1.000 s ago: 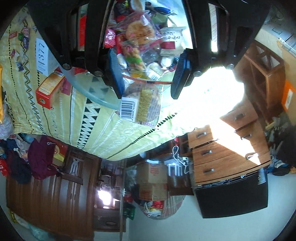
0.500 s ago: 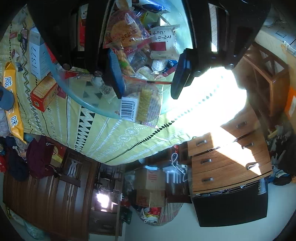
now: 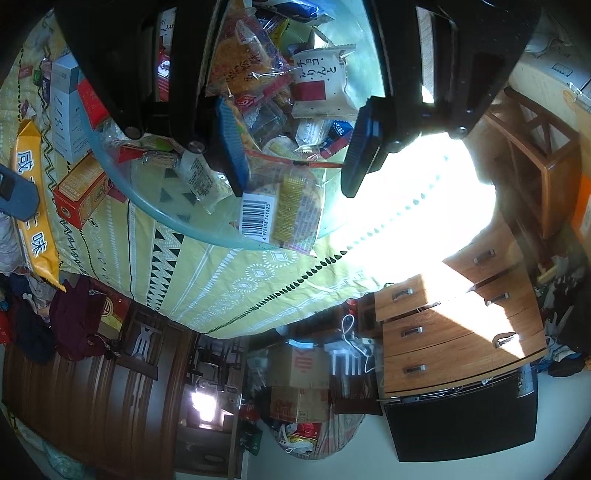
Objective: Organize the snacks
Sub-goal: 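Carry the orange packet and brown packet with both tools over the glass bowl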
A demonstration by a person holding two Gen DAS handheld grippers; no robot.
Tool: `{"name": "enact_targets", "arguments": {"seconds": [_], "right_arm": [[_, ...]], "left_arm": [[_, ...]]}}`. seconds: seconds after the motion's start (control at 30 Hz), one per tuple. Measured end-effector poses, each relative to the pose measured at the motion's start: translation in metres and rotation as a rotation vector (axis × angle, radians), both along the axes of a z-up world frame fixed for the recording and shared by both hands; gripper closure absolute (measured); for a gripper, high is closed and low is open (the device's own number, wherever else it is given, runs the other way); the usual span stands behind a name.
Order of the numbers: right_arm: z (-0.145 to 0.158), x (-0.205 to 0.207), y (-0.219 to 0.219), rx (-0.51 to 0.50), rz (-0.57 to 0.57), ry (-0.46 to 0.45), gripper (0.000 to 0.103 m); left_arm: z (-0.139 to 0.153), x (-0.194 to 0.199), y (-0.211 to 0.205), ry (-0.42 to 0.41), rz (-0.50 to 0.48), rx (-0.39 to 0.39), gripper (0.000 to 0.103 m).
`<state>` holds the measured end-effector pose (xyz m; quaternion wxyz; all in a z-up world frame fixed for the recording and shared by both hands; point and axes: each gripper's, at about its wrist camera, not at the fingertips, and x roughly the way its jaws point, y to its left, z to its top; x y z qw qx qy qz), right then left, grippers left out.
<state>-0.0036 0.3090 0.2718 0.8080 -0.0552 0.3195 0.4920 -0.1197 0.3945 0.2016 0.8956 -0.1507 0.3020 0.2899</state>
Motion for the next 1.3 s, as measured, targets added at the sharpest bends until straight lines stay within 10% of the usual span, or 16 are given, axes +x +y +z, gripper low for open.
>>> {"name": "enact_targets", "arguments": {"seconds": [1.3], "right_arm": [[-0.023,0.013,0.023,-0.037,0.007,0.066,0.027]], "left_arm": [[-0.015,0.007,0.007,0.092,0.019,0.013,0.051]]}}
